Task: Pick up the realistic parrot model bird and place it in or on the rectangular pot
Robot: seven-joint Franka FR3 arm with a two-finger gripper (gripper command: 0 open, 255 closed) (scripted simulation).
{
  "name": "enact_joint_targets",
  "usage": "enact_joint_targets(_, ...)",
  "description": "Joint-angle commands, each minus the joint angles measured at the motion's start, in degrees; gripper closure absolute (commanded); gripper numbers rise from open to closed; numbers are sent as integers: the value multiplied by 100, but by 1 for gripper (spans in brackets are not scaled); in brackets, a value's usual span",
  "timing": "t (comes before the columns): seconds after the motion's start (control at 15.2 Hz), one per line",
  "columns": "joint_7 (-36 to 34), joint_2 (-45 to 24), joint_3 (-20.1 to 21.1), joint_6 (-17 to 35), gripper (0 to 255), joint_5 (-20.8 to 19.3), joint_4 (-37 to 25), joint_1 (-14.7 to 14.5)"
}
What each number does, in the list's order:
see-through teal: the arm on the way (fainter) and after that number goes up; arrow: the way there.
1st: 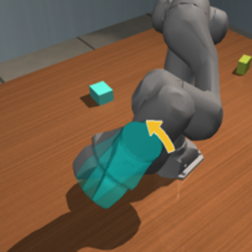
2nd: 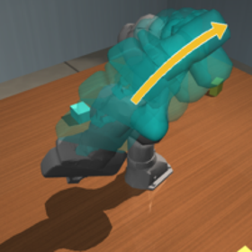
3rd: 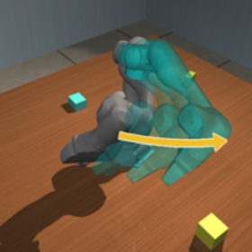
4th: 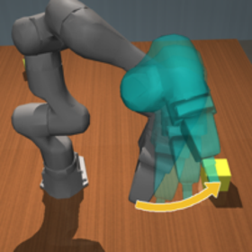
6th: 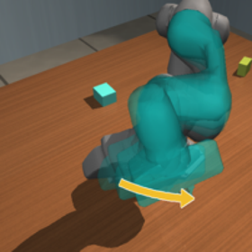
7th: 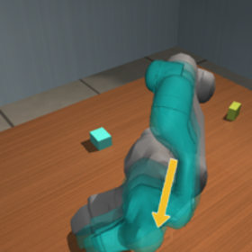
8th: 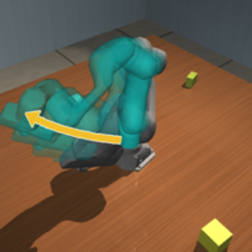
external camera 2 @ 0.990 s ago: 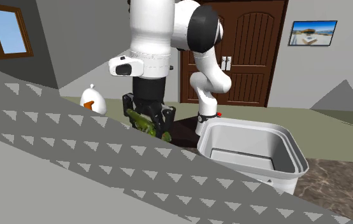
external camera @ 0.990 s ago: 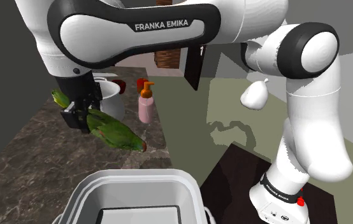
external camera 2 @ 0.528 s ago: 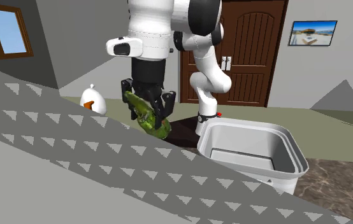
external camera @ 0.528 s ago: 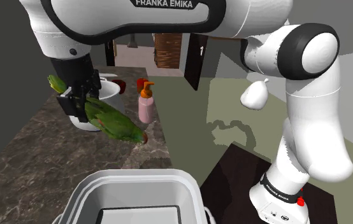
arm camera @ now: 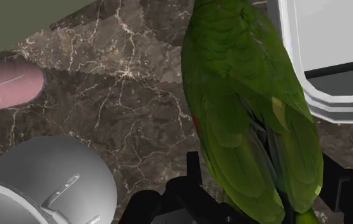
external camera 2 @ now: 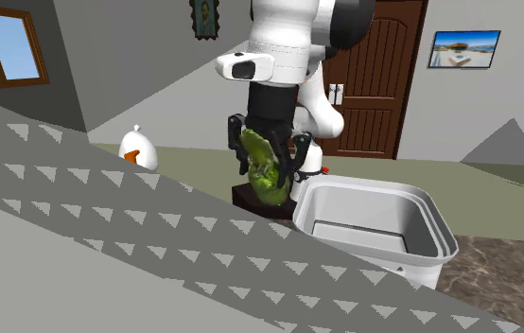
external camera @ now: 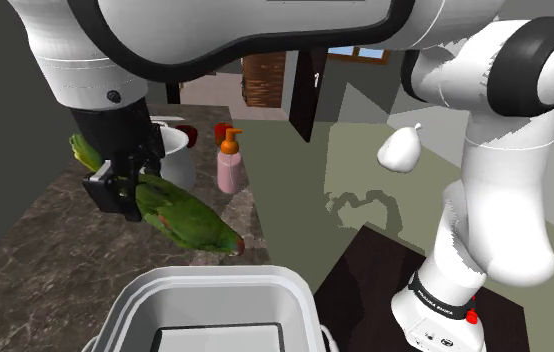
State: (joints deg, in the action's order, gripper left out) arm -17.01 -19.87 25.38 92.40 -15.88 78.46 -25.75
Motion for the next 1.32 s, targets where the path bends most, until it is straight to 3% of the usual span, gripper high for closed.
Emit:
enact_joint_targets(0.0, -200, 191, 77, 69, 255, 64, 275, -78)
enact_joint_targets(0.4, -870, 615, 450, 217, 255, 215, 932, -303)
enact_joint_targets(0.86, -1780, 774, 1334, 247, 255, 223, 1310, -292)
enact_joint_targets(1.25, -2047, 652, 1997, 584, 255, 37, 1688, 221)
